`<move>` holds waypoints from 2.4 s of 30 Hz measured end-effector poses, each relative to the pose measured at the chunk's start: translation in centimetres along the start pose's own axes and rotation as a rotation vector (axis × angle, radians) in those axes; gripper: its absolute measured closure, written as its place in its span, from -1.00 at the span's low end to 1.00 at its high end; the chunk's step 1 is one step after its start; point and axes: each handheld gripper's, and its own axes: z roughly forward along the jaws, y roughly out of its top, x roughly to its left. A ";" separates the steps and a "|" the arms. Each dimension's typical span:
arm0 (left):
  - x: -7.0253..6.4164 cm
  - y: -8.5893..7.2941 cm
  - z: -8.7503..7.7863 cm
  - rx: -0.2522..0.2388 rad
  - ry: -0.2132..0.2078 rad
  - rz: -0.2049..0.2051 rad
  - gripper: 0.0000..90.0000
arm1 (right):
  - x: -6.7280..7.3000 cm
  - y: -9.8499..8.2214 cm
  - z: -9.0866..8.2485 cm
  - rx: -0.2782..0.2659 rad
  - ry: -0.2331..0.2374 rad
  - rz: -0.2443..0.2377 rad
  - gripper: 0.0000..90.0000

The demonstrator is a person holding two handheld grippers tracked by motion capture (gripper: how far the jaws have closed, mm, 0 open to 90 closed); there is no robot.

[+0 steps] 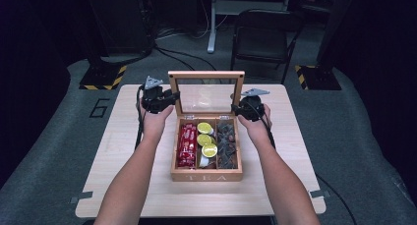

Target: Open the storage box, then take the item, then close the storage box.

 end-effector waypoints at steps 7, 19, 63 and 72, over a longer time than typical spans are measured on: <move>-0.2 -0.1 0.1 0.004 -0.003 0.011 0.27 | 0.0 0.1 0.0 0.007 -0.003 -0.004 0.43; -0.3 -0.4 0.4 0.000 -0.006 0.004 0.15 | 0.0 0.3 0.0 0.021 -0.006 0.012 0.43; 0.0 -1.7 -0.3 0.029 -0.089 0.030 0.10 | -0.3 1.1 0.9 0.046 -0.020 0.053 0.44; 0.6 -2.0 -1.1 0.029 -0.076 0.016 0.10 | -0.2 1.4 1.1 0.063 -0.035 0.064 0.44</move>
